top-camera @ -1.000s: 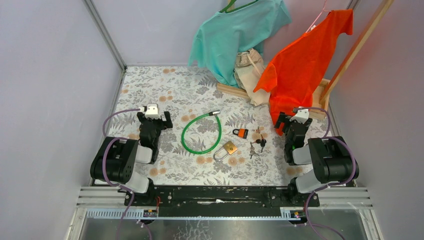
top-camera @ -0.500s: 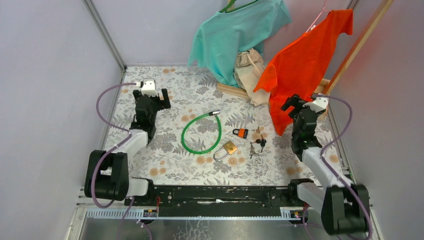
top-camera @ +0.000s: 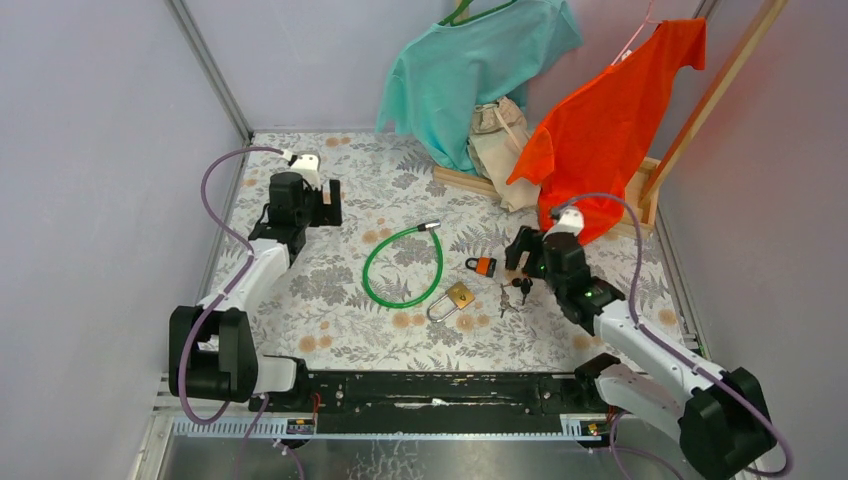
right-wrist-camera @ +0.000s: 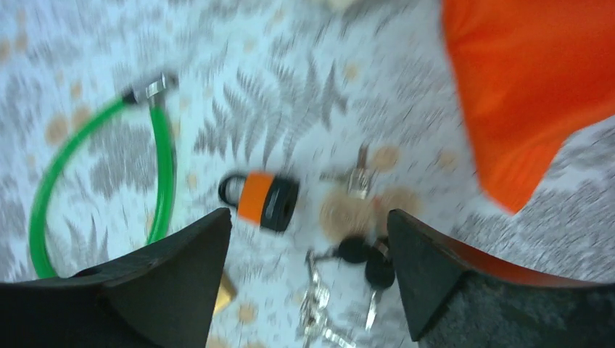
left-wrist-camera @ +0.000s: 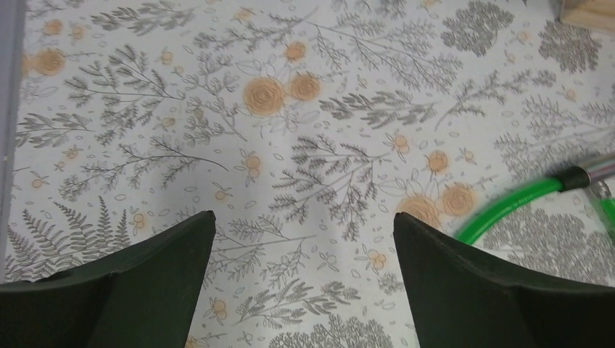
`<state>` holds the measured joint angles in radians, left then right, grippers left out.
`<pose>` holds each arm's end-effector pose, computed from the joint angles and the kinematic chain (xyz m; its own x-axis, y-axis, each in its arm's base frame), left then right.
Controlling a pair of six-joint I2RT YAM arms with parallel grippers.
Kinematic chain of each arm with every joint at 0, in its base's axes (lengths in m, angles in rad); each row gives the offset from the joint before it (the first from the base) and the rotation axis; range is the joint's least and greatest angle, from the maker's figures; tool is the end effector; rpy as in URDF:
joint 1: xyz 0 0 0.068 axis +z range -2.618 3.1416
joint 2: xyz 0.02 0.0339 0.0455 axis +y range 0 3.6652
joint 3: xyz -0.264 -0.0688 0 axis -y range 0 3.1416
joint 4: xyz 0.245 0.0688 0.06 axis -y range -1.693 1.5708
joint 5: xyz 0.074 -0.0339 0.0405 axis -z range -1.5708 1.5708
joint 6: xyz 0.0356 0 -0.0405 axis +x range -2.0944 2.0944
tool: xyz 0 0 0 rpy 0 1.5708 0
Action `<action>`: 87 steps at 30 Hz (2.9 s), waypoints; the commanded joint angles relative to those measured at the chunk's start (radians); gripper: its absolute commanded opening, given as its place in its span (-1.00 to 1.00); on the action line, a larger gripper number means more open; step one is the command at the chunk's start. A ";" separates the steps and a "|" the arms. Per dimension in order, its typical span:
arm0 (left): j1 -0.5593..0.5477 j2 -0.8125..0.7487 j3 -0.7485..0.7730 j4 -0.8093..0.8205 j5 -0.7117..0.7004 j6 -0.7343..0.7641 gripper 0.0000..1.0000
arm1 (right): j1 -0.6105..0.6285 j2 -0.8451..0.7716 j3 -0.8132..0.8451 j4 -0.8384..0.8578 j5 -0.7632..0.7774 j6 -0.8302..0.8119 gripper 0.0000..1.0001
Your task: Unlock with the key
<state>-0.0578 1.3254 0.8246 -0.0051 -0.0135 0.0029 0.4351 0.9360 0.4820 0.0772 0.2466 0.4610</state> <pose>0.2950 -0.0166 0.2515 -0.4837 0.0309 -0.8747 0.0474 0.9988 0.0091 0.1949 0.0810 0.2326 -0.3891 0.2949 -0.8727 -0.0333 0.9423 0.3332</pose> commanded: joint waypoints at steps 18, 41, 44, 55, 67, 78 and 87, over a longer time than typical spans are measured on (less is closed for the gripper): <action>0.009 -0.055 0.058 -0.279 0.320 0.136 1.00 | 0.289 0.290 0.037 -0.148 0.057 0.085 -0.17; 0.009 -0.056 0.090 -0.377 0.464 0.173 1.00 | 0.290 0.370 0.053 -0.110 -0.012 0.077 -1.00; 0.007 -0.050 0.099 -0.396 0.500 0.176 1.00 | 0.292 0.332 0.055 -0.090 -0.053 0.049 -1.00; 0.009 0.014 0.144 -0.461 0.755 0.201 1.00 | 0.292 0.210 0.124 -0.013 -0.383 -0.091 -1.00; -0.017 0.115 0.242 -0.708 1.100 0.434 0.99 | 0.292 0.311 0.340 0.051 -0.797 -0.086 -1.00; -0.099 0.149 0.338 -0.990 1.271 0.728 0.81 | 0.292 0.490 0.532 0.011 -1.172 -0.093 -1.00; -0.120 0.142 0.412 -1.238 1.362 0.932 0.56 | 0.300 0.533 0.605 -0.031 -1.304 -0.126 -1.00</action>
<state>-0.1780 1.4719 1.1969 -1.0851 1.2686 0.8089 0.7208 1.4677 1.0180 0.0673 -0.9459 0.3664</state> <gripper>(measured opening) 0.784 0.022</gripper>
